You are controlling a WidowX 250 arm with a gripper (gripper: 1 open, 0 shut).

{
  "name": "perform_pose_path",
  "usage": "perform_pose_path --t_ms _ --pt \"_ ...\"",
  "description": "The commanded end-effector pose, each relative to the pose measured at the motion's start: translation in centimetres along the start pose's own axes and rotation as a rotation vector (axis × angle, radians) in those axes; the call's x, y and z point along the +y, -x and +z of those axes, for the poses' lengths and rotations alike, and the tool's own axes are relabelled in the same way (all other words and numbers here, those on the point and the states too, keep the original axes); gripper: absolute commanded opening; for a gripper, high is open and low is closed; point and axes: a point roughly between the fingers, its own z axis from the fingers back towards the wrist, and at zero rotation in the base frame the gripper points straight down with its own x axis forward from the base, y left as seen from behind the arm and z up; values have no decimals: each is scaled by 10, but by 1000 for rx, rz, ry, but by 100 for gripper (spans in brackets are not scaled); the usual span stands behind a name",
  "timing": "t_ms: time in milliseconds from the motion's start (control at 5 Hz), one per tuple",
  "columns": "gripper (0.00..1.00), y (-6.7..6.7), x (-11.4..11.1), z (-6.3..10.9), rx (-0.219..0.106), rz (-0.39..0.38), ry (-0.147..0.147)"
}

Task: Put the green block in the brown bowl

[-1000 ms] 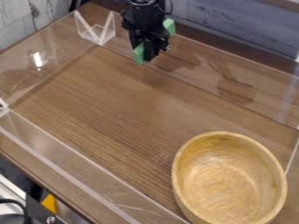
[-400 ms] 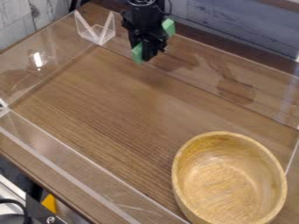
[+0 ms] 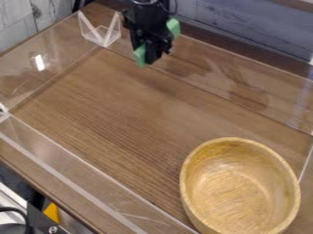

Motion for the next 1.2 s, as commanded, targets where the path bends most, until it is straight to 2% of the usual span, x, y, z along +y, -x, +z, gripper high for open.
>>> perform_pose_path --t_ms 0,200,600,800,1000 --pt "0 12 -28 31 -16 18 8" --pt "0 28 -56 37 21 32 37" --pt "0 52 -129 51 86 43 95" --pt "0 63 -164 62 107 22 119" --pt "0 75 -206 66 127 -13 134"
